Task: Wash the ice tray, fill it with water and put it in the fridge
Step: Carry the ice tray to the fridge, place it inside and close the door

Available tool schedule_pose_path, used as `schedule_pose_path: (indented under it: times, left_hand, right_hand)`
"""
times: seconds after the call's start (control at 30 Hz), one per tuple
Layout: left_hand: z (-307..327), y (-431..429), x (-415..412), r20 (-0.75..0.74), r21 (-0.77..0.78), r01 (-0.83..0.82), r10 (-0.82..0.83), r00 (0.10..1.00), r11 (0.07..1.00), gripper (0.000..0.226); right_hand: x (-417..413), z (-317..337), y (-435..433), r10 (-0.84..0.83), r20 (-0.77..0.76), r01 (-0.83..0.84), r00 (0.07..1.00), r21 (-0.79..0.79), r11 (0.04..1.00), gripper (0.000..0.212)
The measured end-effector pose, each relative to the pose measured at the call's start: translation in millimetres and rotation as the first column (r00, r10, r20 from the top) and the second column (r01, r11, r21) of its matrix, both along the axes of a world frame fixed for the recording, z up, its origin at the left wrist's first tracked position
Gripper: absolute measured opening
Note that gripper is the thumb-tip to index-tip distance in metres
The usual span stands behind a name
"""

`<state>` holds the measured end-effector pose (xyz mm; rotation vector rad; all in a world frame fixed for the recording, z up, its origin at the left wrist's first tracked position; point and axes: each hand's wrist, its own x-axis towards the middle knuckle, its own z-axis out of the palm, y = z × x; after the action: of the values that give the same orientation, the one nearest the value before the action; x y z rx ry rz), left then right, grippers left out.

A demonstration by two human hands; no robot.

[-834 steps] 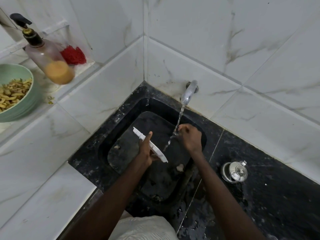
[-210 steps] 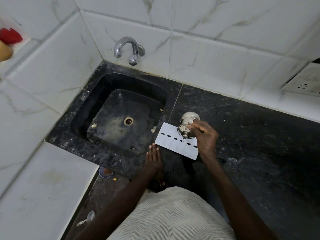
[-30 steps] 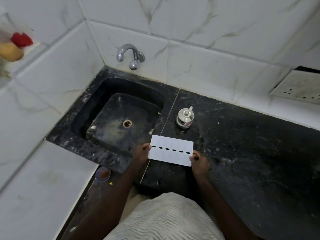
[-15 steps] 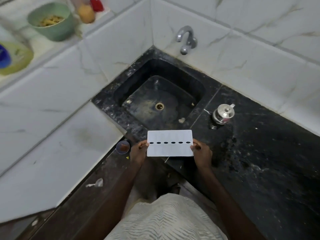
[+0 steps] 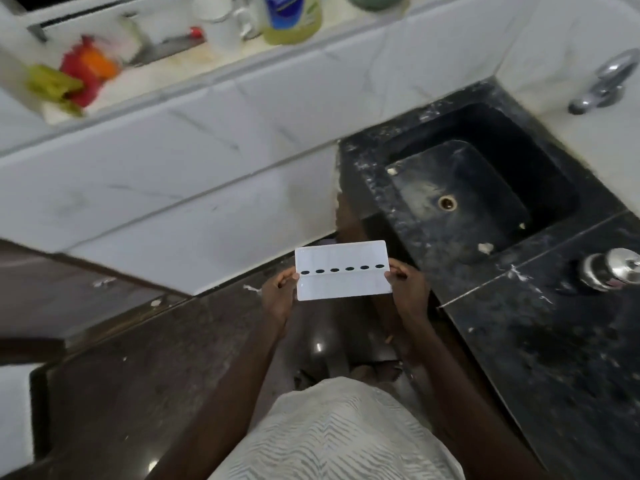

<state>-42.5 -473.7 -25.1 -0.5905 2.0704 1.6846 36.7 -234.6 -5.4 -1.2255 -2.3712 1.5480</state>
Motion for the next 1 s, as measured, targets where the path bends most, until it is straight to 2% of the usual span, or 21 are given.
schedule_pose_path:
  times: [0.1,0.23,0.33,0.47,0.7,0.83,1.0]
  left_hand:
    - [-1,-62,11,-0.013,0.0,-0.124,0.124,0.992,0.992,0.028]
    - [-4,-144,30,-0.032,-0.006,-0.256,0.255,0.966,0.967,0.026]
    - [-4,-198,48,-0.03,-0.007,-0.379,0.379,0.925,0.925,0.025]
    - [-8,-259,77,0.007,0.016,-0.556,0.555,0.831,0.831,0.028]
    - [-13,-339,127,0.028,0.054,-0.793,0.793,0.609,0.607,0.028]
    - [-12,-370,150,0.038,0.102,-0.895,0.897,0.44,0.434,0.027]
    - [-10,-407,176,0.029,0.135,-0.966,0.974,0.226,0.22,0.028]
  right_hand:
    - [-20,-5,-56,0.094,0.006,-0.094,0.996,0.004,0.996,0.034]
    - [-41,-12,-128,0.302,0.023,-0.303,0.953,0.043,0.952,0.032]
    - [-56,-11,-182,0.448,0.038,-0.449,0.893,0.033,0.893,0.03]
    - [-73,-7,-251,0.635,0.05,-0.637,0.771,0.055,0.769,0.03]
    - [-103,-1,-361,0.874,0.102,-0.88,0.475,0.086,0.468,0.032]
    - [-115,-3,-427,0.929,0.078,-0.932,0.361,0.053,0.358,0.032]
    - [-127,-2,-509,0.983,0.064,-0.985,0.173,0.015,0.173,0.033]
